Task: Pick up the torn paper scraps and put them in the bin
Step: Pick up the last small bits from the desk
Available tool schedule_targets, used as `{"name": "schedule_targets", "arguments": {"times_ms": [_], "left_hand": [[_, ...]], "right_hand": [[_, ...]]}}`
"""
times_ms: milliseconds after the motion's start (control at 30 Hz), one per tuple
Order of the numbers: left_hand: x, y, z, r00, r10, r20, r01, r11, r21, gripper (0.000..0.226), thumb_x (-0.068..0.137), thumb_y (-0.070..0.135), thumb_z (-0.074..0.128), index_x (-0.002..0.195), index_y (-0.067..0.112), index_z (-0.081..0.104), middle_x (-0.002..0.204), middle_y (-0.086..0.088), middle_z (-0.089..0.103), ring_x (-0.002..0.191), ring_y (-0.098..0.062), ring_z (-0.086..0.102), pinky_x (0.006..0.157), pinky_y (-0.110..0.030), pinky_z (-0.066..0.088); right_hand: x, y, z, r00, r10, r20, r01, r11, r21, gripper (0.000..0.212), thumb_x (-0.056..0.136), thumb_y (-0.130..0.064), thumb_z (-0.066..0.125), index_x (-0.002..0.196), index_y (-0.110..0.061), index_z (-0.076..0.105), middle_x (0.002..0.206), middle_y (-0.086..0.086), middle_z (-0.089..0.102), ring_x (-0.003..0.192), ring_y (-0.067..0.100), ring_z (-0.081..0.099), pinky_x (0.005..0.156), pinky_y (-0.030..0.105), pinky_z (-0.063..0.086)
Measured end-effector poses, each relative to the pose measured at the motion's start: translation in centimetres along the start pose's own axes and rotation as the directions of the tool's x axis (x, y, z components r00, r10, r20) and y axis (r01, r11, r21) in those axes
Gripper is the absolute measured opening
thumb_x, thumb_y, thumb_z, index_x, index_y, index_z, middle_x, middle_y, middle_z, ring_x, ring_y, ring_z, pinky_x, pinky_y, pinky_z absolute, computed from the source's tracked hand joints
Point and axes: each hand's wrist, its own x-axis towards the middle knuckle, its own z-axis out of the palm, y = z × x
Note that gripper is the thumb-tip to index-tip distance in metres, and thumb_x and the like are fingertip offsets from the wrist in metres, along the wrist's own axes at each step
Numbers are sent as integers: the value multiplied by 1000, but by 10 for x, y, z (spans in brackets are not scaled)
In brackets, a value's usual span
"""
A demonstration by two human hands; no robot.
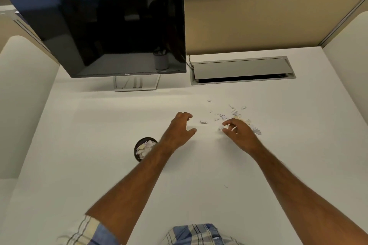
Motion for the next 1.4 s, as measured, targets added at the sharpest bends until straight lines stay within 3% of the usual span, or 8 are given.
{"name": "schedule_targets", "arguments": {"times_ms": [200, 300, 467, 733, 1000, 1167, 1267, 1400], "left_hand": [[45, 0, 33, 982, -159, 104, 150, 984, 94, 71, 82, 40, 79, 141, 19, 46, 140, -5, 45, 128, -28, 52, 104, -43, 48], [57, 3, 46, 977, -163, 135, 151, 984, 90, 76, 78, 39, 83, 140, 18, 46, 138, -5, 44, 126, -28, 52, 103, -41, 49], [71, 16, 68, 984, -123, 127, 116, 991, 65, 79, 70, 39, 87, 137, 20, 49, 129, 1, 46, 122, -23, 55, 102, -39, 49], [90, 58, 85, 981, -60, 183, 12, 967, 253, 99, 68, 48, 87, 150, 26, 35, 142, -3, 37, 130, -28, 37, 98, -43, 46], [92, 57, 105, 986, 82, 146, -106, 981, 163, 41, 83, 24, 80, 119, 24, 61, 118, -1, 47, 108, -23, 50, 92, -35, 49], [87, 55, 106, 990, 87, 114, -98, 991, 88, 13, 82, 11, 72, 95, 14, 71, 100, -4, 57, 89, -19, 60, 79, -29, 49], [82, 57, 105, 991, 44, 128, -54, 996, 72, 5, 79, 2, 70, 81, 6, 72, 87, -2, 63, 79, -17, 58, 73, -27, 45], [72, 49, 102, 989, -12, 148, -1, 996, 87, 9, 75, 2, 74, 77, 10, 71, 88, -1, 65, 81, -15, 57, 72, -25, 44]], "right_hand": [[7, 55, -36, 971, 64, -231, -119, 965, -232, 44, 77, -39, 85, 114, -28, 62, 106, 1, 55, 100, 26, 60, 90, 37, 51], [10, 71, -41, 965, 130, -229, -196, 935, -296, 67, 67, -56, 85, 123, -33, 56, 118, 3, 54, 114, 28, 53, 93, 35, 41], [14, 67, -38, 963, 181, -197, -238, 915, -325, 85, 65, -53, 90, 138, -29, 54, 129, 9, 48, 117, 35, 47, 100, 42, 44], [26, 52, -30, 995, 49, -87, -79, 919, -387, 53, 90, -34, 73, 140, -32, 55, 126, 5, 43, 113, 31, 41, 94, 41, 48], [29, 50, -22, 997, -8, -81, -23, 926, -376, 21, 94, -23, 68, 114, -26, 68, 117, 4, 51, 104, 26, 48, 85, 34, 47], [29, 49, -17, 998, -42, -47, 20, 922, -387, 14, 94, -19, 66, 106, -19, 72, 112, 5, 59, 100, 29, 57, 82, 41, 52], [31, 49, -17, 1000, -24, -2, 21, 905, -425, 13, 93, -17, 66, 104, -17, 73, 109, 7, 62, 98, 30, 62, 82, 42, 53], [27, 51, -19, 998, 42, 37, -22, 905, -426, 16, 90, -15, 65, 103, -18, 73, 107, 5, 62, 99, 26, 64, 82, 33, 50]]}}
